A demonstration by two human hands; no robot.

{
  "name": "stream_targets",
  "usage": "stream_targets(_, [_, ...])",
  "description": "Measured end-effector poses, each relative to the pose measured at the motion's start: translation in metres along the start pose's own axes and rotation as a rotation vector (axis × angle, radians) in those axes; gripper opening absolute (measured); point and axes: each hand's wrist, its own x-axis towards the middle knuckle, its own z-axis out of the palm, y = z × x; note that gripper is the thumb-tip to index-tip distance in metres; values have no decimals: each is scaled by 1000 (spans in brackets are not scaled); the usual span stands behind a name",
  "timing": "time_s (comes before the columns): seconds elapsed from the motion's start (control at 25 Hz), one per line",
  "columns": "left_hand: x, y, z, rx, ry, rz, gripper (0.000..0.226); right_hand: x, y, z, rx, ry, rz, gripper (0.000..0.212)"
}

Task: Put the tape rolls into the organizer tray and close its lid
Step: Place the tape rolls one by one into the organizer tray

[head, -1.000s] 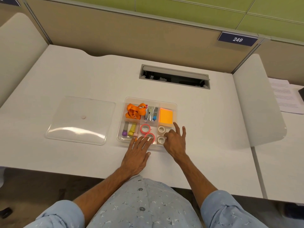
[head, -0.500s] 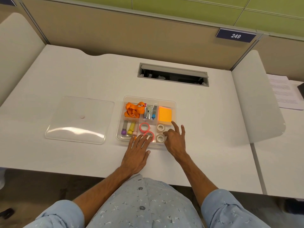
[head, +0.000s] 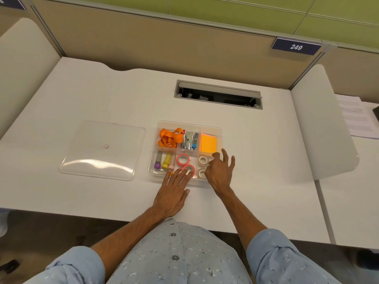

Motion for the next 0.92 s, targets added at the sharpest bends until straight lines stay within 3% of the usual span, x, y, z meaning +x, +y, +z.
stream_targets(0.2, [3,-2,0,24,-41,-3,68,-4,-8,7,74,11,32,43])
stream_targets(0.4, [1,-4,0,39,-47,14,68,-2,0,6,-3,7,-14,37])
stream_targets(0.68, [0,-2,-2,23,-45,10,67,-4,-10,5,92,26,52,51])
stream_targets(0.92, [-1,0,-3,18,-21,10,66,-3,-14,7,62,42,75,45])
